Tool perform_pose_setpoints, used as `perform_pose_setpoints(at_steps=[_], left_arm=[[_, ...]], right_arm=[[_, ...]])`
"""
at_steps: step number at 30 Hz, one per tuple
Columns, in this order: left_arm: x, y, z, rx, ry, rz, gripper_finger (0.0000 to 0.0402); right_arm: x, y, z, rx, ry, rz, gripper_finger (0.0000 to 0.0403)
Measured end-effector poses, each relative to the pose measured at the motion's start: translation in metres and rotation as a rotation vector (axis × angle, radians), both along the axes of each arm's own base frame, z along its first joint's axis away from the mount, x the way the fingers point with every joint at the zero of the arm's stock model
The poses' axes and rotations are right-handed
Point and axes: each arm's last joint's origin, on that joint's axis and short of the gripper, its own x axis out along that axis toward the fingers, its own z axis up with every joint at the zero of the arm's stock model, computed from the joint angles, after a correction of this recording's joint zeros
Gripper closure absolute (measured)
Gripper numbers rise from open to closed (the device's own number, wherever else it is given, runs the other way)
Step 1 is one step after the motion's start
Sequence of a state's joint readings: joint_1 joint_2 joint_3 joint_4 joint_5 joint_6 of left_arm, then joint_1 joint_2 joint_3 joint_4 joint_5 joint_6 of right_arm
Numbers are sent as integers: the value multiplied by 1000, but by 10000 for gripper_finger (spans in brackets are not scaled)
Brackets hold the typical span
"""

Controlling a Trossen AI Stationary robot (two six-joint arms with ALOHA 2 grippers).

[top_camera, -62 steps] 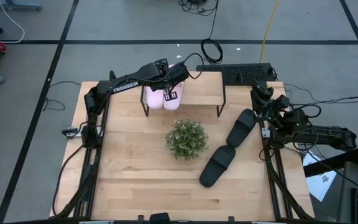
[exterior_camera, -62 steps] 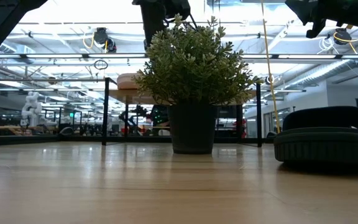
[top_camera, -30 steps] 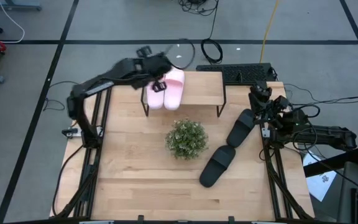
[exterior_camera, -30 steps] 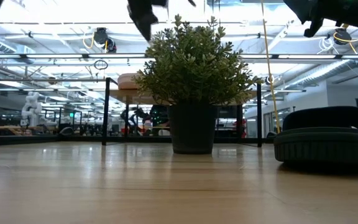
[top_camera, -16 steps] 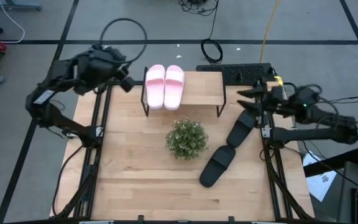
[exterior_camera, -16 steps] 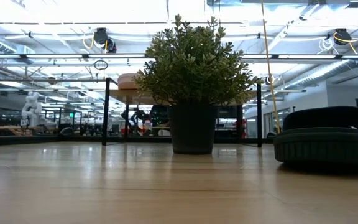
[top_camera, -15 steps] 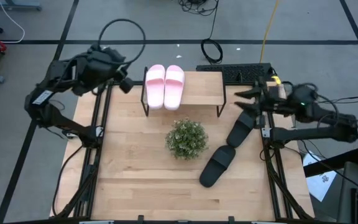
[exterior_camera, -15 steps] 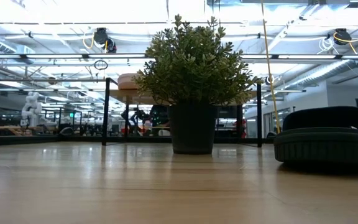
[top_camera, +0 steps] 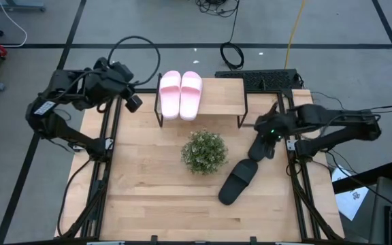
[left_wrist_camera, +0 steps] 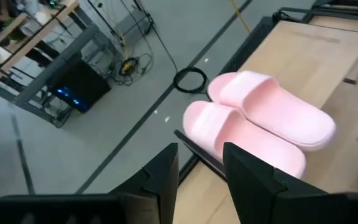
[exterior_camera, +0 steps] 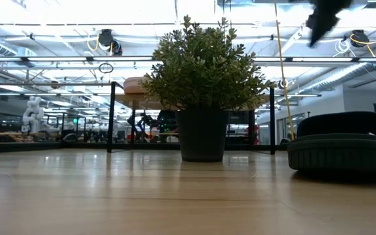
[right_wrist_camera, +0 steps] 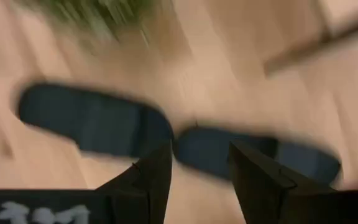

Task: Pick and place slides into the shelf
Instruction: Put the top black slide on the shelf

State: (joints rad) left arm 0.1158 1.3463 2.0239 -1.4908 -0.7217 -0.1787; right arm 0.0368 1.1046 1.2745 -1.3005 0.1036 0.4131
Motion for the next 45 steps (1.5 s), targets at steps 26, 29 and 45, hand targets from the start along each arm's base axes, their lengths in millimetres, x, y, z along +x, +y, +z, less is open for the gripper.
perform_pose_setpoints(at_steps=[26,29,45], left_arm=[[1,1,0,39,45,-12,268],[1,1,0,39,45,-12,268],[1,1,0,38,44,-11,268]], right_arm=[[-16,-1,-97,-125,403,-222,255],[-16,-1,-99,-123,398,-220,255],[-23,-2,-128,-153,432,-237,255]])
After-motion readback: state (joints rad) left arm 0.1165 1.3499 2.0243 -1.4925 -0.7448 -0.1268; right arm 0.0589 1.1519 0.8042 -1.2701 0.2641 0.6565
